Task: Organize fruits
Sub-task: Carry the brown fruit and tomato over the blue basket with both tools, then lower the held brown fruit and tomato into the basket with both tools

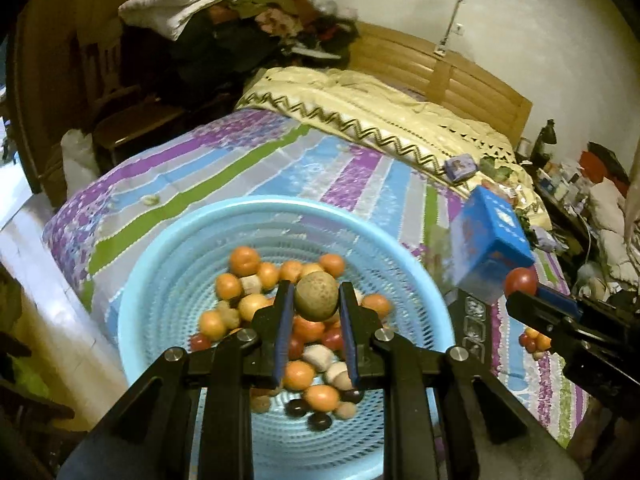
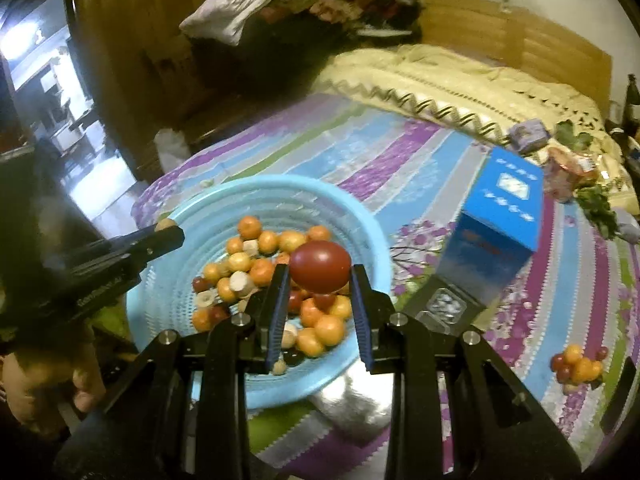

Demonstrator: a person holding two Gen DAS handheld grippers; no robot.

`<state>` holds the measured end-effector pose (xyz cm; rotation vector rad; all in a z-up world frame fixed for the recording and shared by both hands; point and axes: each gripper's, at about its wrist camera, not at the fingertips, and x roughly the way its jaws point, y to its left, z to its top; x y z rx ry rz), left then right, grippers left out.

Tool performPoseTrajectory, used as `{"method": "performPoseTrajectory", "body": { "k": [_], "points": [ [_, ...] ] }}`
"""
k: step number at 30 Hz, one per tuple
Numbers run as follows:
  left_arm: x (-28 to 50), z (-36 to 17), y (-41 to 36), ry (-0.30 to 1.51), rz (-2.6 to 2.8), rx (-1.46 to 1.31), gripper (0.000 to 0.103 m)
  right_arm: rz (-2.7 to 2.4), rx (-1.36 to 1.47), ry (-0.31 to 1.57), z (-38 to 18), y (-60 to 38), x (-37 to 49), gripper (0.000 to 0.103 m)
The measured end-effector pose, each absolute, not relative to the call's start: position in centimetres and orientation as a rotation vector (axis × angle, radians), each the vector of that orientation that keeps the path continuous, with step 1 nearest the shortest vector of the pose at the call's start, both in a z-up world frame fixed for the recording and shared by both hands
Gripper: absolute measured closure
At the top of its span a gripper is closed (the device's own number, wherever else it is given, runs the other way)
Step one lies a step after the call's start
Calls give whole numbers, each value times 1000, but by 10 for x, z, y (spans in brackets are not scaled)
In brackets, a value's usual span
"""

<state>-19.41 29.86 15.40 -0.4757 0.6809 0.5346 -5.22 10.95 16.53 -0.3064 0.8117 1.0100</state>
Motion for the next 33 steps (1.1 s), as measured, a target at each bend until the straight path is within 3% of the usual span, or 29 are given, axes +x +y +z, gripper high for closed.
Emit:
{"method": "performPoseTrajectory", "body": {
  "k": [33],
  "points": [
    [-196, 117, 351, 796, 555, -550, 81, 1090, -365, 994, 137, 163, -52, 72]
  ]
}}
